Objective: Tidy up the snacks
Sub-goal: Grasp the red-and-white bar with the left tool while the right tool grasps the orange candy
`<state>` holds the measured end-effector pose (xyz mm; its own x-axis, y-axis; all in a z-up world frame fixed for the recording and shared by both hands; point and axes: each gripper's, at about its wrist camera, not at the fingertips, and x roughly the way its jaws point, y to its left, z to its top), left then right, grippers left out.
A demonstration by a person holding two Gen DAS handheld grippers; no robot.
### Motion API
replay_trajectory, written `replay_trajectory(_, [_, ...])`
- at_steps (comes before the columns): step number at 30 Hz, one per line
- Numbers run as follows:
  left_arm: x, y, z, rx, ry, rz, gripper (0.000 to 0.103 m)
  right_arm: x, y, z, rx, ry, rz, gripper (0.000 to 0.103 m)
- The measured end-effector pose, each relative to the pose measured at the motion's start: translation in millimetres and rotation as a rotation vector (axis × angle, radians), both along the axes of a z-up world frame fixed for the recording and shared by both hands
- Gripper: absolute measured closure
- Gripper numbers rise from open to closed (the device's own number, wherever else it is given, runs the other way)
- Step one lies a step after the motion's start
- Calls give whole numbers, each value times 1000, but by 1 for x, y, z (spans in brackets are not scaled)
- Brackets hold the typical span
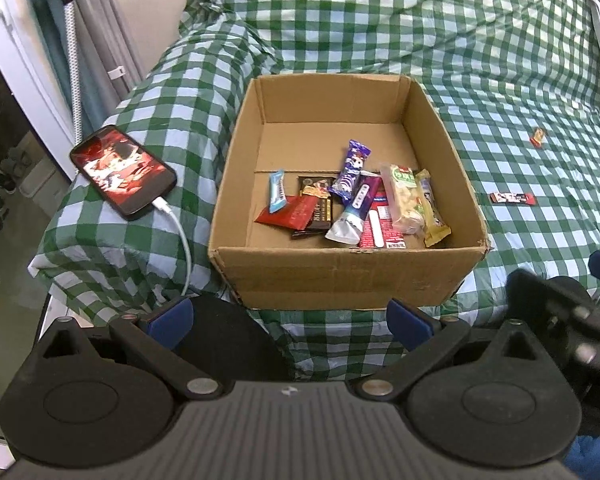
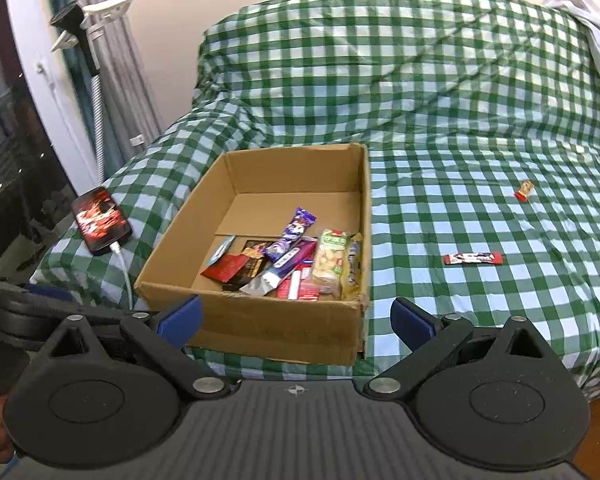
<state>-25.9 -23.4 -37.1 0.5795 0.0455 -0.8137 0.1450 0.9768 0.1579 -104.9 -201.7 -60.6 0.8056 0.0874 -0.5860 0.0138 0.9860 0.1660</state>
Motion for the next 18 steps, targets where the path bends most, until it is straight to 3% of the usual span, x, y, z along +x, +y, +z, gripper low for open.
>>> replay_trajectory(7, [20,-37,0,11,30,-66,0,5,-58,-7,31,-19,-161,3])
replay_trajectory(14, [50,-113,0,6,61,-208,0,5,-148,-19,62,-18,-376,3])
replay_trajectory(18, [71,-166,-12,-18,120,-326,0,2,-198,-27,48,-14,-485,3])
